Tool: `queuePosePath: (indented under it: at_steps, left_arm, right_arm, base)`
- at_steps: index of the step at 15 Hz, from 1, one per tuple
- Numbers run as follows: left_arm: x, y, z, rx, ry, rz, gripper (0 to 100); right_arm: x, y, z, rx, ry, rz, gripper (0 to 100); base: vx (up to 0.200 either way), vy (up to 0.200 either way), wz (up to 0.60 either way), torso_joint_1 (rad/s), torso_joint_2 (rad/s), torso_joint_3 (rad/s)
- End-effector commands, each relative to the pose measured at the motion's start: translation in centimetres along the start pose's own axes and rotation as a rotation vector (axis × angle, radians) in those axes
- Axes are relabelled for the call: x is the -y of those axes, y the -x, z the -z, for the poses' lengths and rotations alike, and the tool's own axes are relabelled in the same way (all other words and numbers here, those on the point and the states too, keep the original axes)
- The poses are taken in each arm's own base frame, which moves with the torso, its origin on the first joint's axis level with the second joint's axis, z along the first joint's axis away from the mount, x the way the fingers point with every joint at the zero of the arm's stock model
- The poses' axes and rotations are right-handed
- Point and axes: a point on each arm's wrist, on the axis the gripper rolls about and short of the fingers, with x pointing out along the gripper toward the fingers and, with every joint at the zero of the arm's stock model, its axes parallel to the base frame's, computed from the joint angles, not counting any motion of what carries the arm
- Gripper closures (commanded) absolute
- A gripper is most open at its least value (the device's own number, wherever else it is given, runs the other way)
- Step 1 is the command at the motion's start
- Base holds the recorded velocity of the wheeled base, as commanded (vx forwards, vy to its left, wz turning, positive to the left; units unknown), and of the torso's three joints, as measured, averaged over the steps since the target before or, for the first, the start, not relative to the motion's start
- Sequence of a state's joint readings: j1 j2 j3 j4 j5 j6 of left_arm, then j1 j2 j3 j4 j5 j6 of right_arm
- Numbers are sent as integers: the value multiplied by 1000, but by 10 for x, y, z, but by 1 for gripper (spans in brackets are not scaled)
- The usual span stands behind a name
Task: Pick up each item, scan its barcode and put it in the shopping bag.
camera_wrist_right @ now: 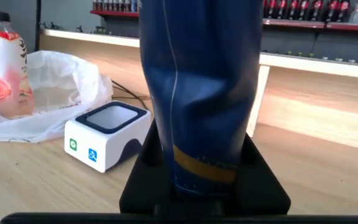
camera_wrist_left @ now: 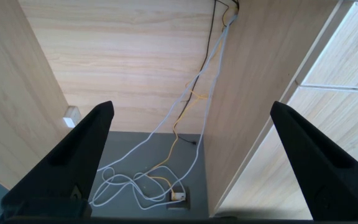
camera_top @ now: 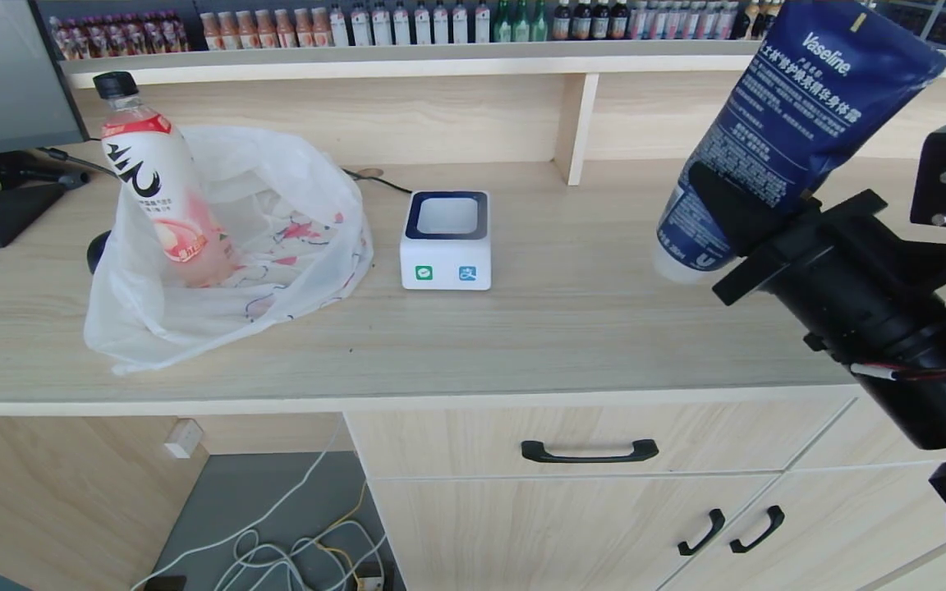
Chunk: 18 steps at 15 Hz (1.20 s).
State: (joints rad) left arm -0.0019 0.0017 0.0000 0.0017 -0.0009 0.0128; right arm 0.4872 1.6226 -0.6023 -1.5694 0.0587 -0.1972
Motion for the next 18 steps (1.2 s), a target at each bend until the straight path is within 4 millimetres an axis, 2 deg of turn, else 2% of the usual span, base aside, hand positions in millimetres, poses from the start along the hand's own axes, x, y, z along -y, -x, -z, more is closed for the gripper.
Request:
queuePosePath:
  at_steps: [1,4,7,12,18]
  left_arm:
    - [0,0,0,0,10,-3,0]
    - [0,0,0,0,13,-3,0]
    - [0,0,0,0,13,-1,0]
    - [0,0,0,0,8,-1,0]
    - [0,0,0,2,11,-1,0]
  right_arm:
    - [7,-9,-20,69,6,116,100]
    - [0,-3,-11,4,8,187,100]
    - [1,1,-17,14,34,187,100]
    - [0,7,-12,-13,21,180,100]
    - [-1,0,-5,-19,-6,180,100]
  base:
    - [0,0,0,0,0,0]
    - [0,0,0,0,0,0]
    - [0,0,0,0,0,0]
    - [0,0,0,0,0,0]
    - [0,200,0,2,6,2]
